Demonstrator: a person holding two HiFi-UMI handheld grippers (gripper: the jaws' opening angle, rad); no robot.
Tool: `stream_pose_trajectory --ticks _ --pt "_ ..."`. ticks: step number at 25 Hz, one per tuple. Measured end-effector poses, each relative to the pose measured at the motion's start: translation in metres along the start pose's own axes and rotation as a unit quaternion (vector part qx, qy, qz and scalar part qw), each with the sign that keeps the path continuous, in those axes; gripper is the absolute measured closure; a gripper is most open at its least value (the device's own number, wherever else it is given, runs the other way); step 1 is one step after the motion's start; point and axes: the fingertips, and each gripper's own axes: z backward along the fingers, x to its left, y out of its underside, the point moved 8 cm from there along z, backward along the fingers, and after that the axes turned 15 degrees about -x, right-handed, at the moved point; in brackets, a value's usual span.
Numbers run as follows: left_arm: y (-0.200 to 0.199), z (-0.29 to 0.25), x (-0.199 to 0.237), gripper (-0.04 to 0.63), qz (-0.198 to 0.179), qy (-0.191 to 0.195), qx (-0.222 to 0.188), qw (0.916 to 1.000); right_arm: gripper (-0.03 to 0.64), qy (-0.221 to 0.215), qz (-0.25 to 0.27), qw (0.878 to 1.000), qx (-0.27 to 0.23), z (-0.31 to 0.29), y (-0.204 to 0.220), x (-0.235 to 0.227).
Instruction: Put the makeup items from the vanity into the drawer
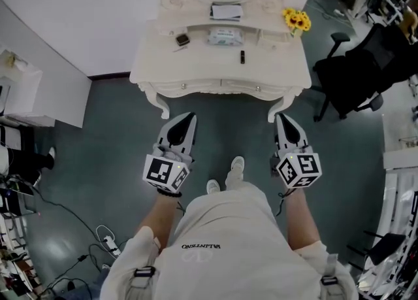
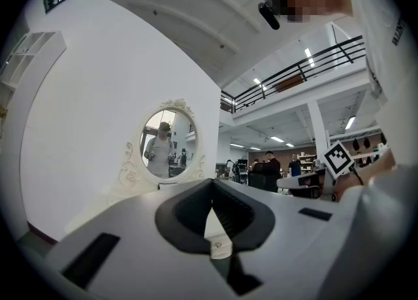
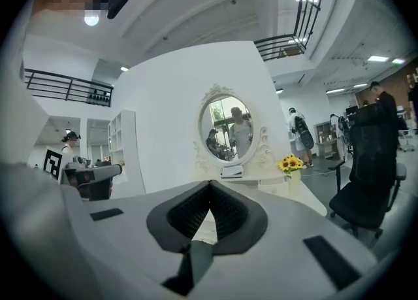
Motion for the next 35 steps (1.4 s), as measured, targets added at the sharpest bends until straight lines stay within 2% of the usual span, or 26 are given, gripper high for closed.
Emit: stream_pose_trajectory --ticks 17,21,29,35 --pt "0.021 -0.120 0.000 0.594 -0.013 -0.013 -0.004 0.9998 0.607 -0.052 -0.020 0.998 0.015 -0.095 0.001 -0.083" --pt "0.026 -0.132 -0.005 0.594 -0.024 -0.023 -0.002 0.9994 0.607 -0.060 -0.023 0.998 0.017 -0.103 0.002 -0.101" --pt "0.036 -0.144 -0.002 0.594 -0.020 -0.037 0.012 0.9990 0.607 -0.058 -0.038 0.997 0.033 -0.116 0.015 -0.119" --pt "0.046 -0.159 0.010 0.594 -0.013 -0.030 0.019 0.9993 0.607 -0.058 -0.039 0.996 0.050 -0.132 0.027 -0.121"
